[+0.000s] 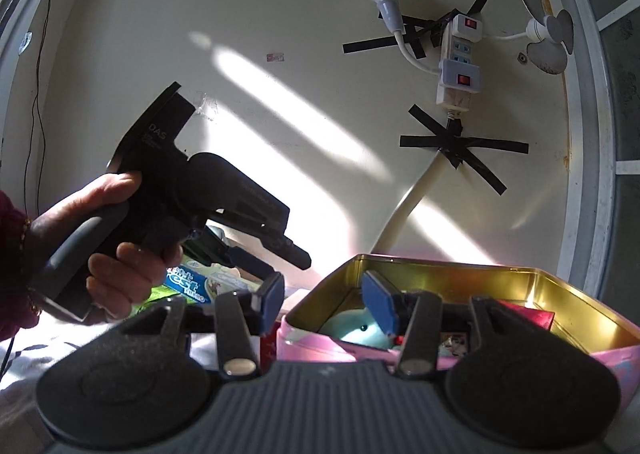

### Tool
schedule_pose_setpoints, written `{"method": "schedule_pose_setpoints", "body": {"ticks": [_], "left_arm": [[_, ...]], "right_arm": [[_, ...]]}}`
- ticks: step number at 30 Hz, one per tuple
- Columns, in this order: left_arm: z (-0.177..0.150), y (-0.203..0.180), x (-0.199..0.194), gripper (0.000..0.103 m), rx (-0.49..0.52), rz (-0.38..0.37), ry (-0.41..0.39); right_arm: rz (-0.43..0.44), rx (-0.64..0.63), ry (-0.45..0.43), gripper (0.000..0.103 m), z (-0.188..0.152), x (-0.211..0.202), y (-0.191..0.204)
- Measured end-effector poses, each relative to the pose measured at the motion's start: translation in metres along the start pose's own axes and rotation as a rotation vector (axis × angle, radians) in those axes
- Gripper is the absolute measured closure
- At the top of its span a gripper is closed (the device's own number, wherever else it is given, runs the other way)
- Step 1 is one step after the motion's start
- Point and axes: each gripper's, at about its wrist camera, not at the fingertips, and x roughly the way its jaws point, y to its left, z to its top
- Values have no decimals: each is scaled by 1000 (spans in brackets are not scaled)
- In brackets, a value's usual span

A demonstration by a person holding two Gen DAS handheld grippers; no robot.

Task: Organize objects
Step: 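Grasp the red box on the bed with the left gripper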

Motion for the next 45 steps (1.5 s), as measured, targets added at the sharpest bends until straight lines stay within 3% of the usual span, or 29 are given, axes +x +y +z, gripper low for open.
{"method": "schedule_pose_setpoints", "body": {"ticks": [3,4,6,10,13,14,18,22,25,31,33,41,45], "left_arm": [[1,10,29,59,-70,-73,59],[-2,9,31,66,-60,-76,47],[-8,6,26,66,-49,-111,44],[-38,8,-4,65,-83,-233,106],[-78,4,-42,58,-70,-265,90],[-88,3,-50,61,-71,-263,102],[-126,10,-102,59,-93,-178,70],[-127,13,-140,59,-84,-87,7],[-124,18,-153,58,-67,-58,-19],[-135,13,-151,58,-24,10,-6],[-141,10,-154,56,13,53,-5],[-148,-3,-153,47,142,177,-35],[-153,-12,-152,41,207,285,-79]], "right_arm": [[-2,32,3,57,-1,5,-9],[-14,32,9,57,-1,7,-12],[-23,43,30,57,-2,11,-16],[-14,74,47,56,-3,13,-22],[12,55,38,53,-3,9,-19],[28,47,36,51,-3,6,-18],[128,91,25,43,6,-15,-25],[272,119,113,39,6,-39,-26],[331,116,208,39,0,-45,-12],[409,-45,278,38,-6,-54,32],[412,-85,289,28,-9,-57,42],[359,-78,390,27,-25,-56,39],[337,-78,404,25,-31,-58,37]]}}
